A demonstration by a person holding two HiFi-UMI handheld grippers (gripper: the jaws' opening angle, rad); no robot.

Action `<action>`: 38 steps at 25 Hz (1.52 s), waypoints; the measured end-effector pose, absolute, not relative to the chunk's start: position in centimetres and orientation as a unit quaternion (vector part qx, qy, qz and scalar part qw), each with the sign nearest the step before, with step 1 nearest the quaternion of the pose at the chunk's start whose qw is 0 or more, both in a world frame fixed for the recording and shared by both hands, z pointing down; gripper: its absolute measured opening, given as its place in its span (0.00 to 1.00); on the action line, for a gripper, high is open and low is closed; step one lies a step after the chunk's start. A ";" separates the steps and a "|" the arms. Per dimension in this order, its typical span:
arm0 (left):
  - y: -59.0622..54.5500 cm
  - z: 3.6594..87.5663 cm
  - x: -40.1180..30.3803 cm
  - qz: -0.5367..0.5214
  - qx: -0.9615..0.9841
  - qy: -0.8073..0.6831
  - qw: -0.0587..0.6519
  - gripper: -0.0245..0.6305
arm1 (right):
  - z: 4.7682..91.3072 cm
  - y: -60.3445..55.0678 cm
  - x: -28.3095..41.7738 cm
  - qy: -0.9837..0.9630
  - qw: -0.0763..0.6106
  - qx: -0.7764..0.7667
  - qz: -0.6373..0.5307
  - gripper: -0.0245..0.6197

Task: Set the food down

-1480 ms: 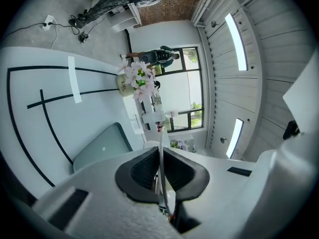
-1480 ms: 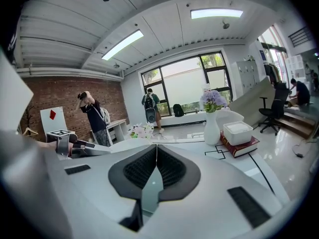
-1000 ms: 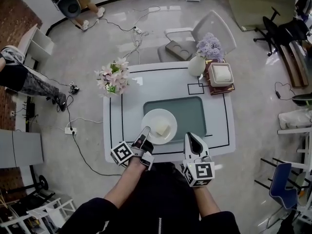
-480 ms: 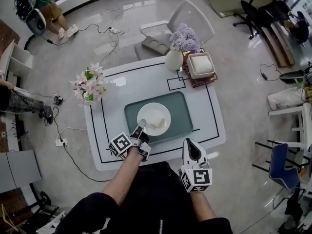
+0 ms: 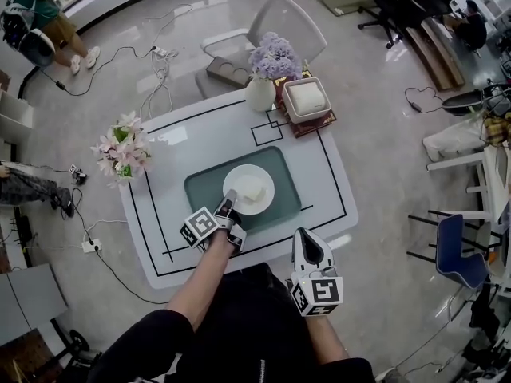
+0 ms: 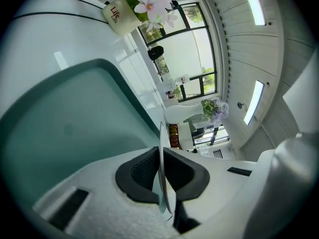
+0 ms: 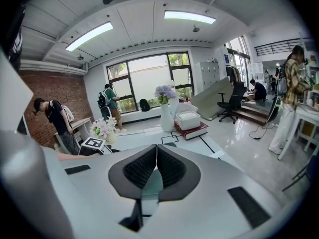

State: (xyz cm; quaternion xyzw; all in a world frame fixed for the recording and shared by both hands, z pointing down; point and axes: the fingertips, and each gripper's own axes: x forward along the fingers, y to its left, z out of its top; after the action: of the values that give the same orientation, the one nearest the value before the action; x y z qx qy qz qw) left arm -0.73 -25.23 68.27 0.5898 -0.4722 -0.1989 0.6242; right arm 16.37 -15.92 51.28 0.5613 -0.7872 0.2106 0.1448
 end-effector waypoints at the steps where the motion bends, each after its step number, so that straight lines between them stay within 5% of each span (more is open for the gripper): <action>1: -25.2 68.6 -0.5 -0.195 0.590 -0.471 0.626 0.07 | 51.5 -15.9 16.4 -0.786 0.147 0.562 0.212 0.05; 28: -24.9 71.2 1.3 -0.150 0.604 -0.476 0.622 0.08 | 52.8 -15.4 16.4 -0.787 0.174 0.554 0.210 0.05; 38: -25.4 69.2 1.6 -0.181 0.639 -0.458 0.591 0.48 | 52.7 -15.1 16.0 -0.792 0.173 0.546 0.210 0.05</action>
State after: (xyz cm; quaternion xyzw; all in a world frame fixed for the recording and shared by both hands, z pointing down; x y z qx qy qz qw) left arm 1.63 -25.41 69.22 0.6392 -0.4582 -0.1807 0.5907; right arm 15.96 -15.12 52.69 0.5460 -0.7924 0.2097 0.1734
